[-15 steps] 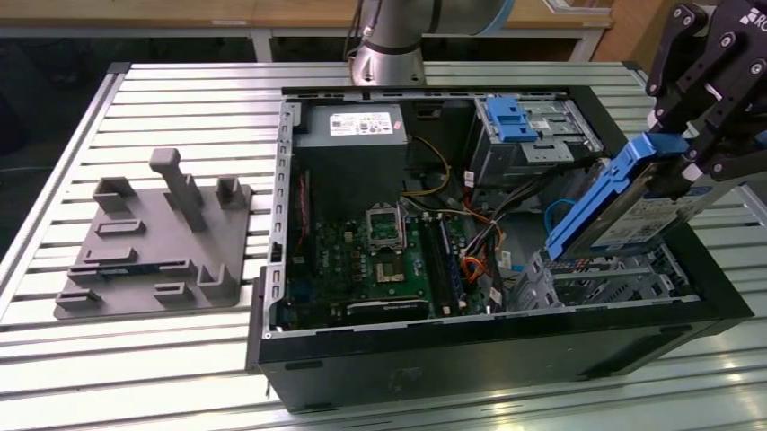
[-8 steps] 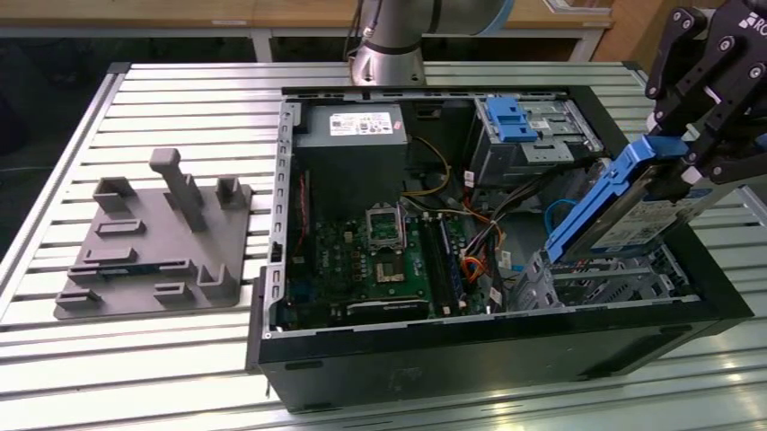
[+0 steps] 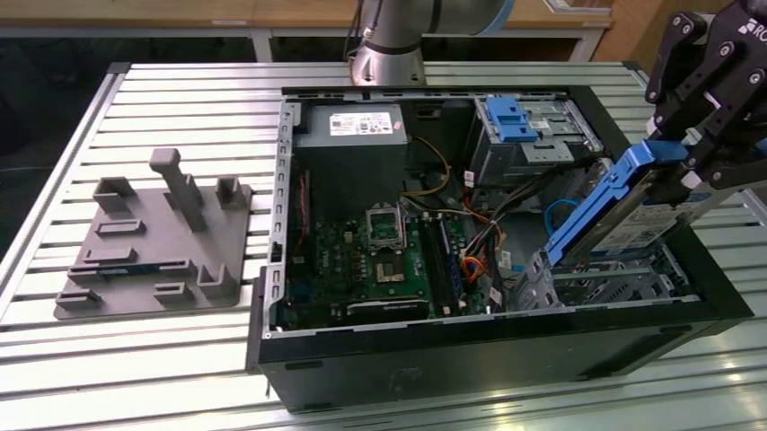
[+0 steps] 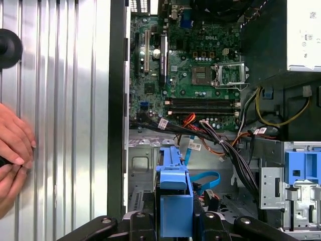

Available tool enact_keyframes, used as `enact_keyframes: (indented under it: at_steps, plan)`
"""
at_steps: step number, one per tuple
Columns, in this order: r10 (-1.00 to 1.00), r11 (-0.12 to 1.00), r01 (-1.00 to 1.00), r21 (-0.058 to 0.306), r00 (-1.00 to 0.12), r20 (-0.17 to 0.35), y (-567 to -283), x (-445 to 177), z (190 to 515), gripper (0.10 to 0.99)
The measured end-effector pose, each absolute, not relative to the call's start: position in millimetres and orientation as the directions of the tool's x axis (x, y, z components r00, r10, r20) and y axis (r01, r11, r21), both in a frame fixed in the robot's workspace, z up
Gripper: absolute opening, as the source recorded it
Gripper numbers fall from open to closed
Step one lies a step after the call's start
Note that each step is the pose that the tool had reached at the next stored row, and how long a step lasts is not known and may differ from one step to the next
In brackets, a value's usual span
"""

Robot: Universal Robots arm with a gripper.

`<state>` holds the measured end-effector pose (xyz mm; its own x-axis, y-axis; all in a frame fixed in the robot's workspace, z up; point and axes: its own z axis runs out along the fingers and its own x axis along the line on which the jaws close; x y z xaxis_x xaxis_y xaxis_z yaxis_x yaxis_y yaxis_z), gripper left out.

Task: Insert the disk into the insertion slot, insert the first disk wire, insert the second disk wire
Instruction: 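Insert the disk into the insertion slot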

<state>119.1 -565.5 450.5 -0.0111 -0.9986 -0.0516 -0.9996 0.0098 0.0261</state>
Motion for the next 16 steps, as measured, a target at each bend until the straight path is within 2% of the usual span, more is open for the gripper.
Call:
enact_keyframes:
  at_steps: [16]
  plan:
    - [-0.999, 0.010, -1.000, 0.026, -0.011, -0.052, -565.5, 119.9, 443.8, 0.365]
